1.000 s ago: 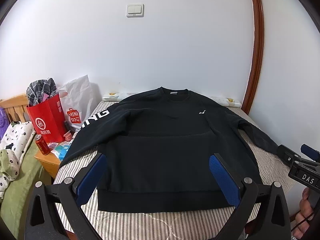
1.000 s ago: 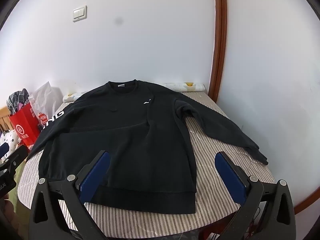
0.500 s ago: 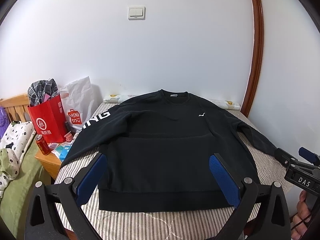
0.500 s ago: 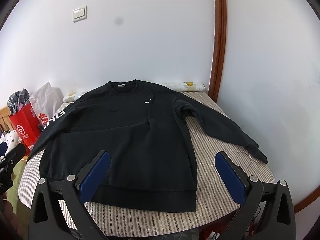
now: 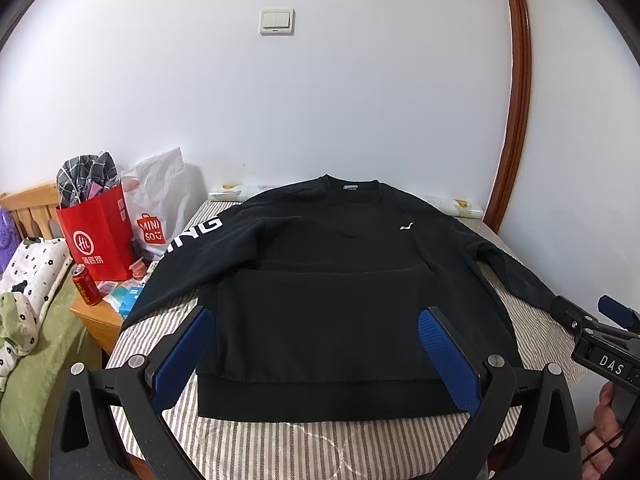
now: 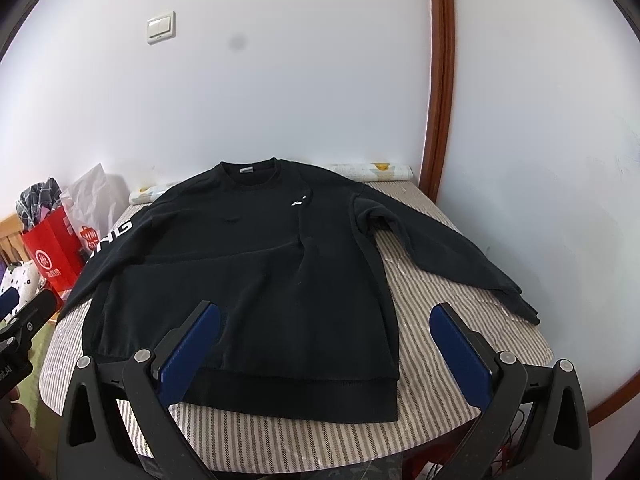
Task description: Fold small clothes
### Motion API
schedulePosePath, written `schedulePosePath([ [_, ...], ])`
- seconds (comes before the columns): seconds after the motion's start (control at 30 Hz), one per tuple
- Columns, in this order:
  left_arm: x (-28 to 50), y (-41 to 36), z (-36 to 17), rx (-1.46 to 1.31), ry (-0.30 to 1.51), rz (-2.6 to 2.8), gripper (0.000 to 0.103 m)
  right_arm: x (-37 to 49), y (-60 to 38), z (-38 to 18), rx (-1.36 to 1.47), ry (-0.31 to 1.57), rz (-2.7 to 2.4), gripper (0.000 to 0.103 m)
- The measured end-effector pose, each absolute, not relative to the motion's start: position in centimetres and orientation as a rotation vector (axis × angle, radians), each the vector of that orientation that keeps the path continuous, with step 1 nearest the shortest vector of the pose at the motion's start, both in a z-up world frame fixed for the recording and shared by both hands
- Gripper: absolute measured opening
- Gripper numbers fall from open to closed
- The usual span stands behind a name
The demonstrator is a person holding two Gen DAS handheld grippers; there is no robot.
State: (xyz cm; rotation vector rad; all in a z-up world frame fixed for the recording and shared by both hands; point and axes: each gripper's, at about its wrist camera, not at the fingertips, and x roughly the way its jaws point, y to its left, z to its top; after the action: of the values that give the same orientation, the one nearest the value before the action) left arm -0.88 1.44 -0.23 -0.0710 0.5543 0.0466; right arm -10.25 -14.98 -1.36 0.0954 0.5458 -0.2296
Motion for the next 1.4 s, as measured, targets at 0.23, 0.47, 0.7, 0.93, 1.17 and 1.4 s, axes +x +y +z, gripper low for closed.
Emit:
schedulePosePath([
  [0.23, -1.1, 1.4, -0.2, -0.067, 0.551, 0.044, 0.103, -10.2, -14.5, -1.6, 0.083, 0.547, -0.221, 0.103],
  [0.47, -1.2, 1.5, -0.2, -0.059, 0.552, 0.055, 0.103, -10.1, -14.1, -1.8, 0.076, 0.549, -0.215, 0.103],
  [0.7, -1.0, 1.6, -0.2, -0.062, 0.549, 0.064, 0.103, -10.2, -14.3, -1.9, 0.087, 0.545, -0.210, 0.103],
  [0.93, -0.2, 1.9, -0.2, -0.060, 0.557, 0.072, 0.103, -10.0, -14.3, -1.7, 0.090, 0.538, -0.219, 0.103],
  [1.17, 1.4, 3.1, -0.4, -0.074, 0.564, 0.068, 0.103, -9.0, -13.9, -1.6, 0.084, 0.542, -0.211, 0.103],
  [1.4, 4.9, 5.7, -2.5, -0.106, 0.620, 0.081, 0.103, -5.8, -13.6, -3.0, 0.069, 0.573, -0.220, 0.103],
])
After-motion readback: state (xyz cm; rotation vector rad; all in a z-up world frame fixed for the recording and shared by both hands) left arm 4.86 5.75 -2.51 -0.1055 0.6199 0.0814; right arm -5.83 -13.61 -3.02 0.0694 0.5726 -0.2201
